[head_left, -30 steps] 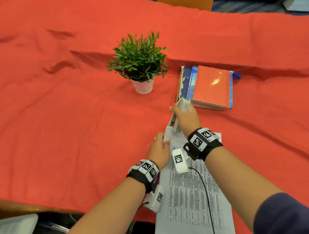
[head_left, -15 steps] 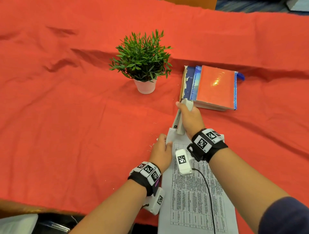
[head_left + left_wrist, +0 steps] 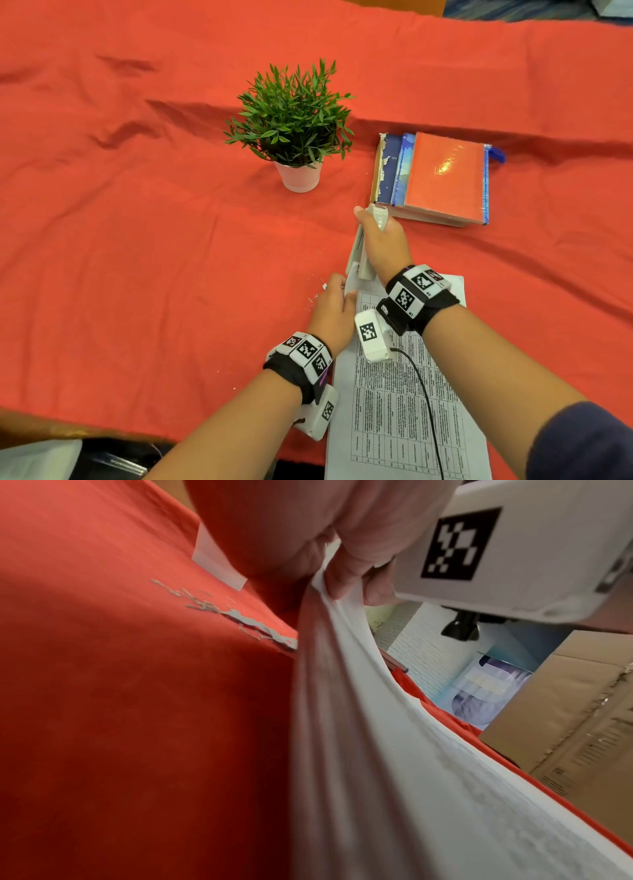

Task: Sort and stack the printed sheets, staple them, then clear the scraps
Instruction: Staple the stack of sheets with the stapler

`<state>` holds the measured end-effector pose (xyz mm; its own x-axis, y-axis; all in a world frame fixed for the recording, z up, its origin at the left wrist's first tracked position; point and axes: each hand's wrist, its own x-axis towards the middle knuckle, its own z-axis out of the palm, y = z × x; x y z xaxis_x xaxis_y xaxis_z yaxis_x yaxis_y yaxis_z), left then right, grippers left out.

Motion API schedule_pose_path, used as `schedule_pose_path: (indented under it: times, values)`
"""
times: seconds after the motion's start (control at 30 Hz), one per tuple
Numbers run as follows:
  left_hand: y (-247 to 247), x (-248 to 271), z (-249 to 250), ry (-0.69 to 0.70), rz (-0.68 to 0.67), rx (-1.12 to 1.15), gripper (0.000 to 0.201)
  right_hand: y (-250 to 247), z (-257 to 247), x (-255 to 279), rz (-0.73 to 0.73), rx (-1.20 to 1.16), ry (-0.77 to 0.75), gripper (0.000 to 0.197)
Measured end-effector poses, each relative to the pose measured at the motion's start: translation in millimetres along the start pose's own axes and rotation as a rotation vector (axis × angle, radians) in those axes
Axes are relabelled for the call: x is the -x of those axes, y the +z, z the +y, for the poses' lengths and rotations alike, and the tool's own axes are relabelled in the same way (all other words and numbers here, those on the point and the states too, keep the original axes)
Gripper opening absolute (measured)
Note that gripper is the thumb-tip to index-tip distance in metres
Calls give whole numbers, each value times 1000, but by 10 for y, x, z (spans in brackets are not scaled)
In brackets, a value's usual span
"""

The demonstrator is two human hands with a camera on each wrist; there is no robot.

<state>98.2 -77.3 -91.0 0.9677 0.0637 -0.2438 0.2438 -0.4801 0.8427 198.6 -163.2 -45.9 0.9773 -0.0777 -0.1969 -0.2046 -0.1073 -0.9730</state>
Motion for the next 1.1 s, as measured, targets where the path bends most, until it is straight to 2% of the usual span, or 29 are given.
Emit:
schedule_pose_path:
  times: [0.13, 0.3, 0.4, 0.5, 0.57, 0.6, 0.73, 0.83, 0.87, 0.93, 1.03, 1.1]
  values:
    - [-13, -6, -37, 22, -42, 11, 10, -1, 10, -21, 2, 15, 11, 42]
    - [-54, 24, -40, 36, -96, 78, 5, 12, -9, -53, 32, -7, 25, 34]
    - [-94, 182, -94, -17, -121, 143, 20, 19, -11, -67, 60, -35, 72, 31]
    - [-121, 506, -179, -47, -211, 33, 23, 21, -13, -86, 79, -66, 126, 30]
    - [-128, 689, -193, -59, -231, -35, 11, 27, -18, -99, 78, -79, 157, 29]
    - [-132, 746, -184, -54, -225, -41, 3, 30, -23, -102, 78, -83, 173, 28]
    - [-109, 792, -176, -78, -184, -20, 17, 45, -48, -88, 111, -93, 205, 26]
    - [-75, 858, -246, -166, -172, 82, 3, 7, -131, -66, 140, -129, 180, 27]
    - [-68, 913, -262, -192, -176, 122, 6, -13, -164, -54, 140, -135, 163, 29]
    - [-49, 1046, -227, -249, -185, 151, 10, -60, -212, -10, 116, -134, 140, 28]
    - [-47, 1133, -98, -301, -116, 199, 15, -166, -337, 31, 44, -133, 125, 26]
    - [-115, 1133, -4, -329, -77, 216, 18, -320, -473, 21, 36, -132, 129, 37]
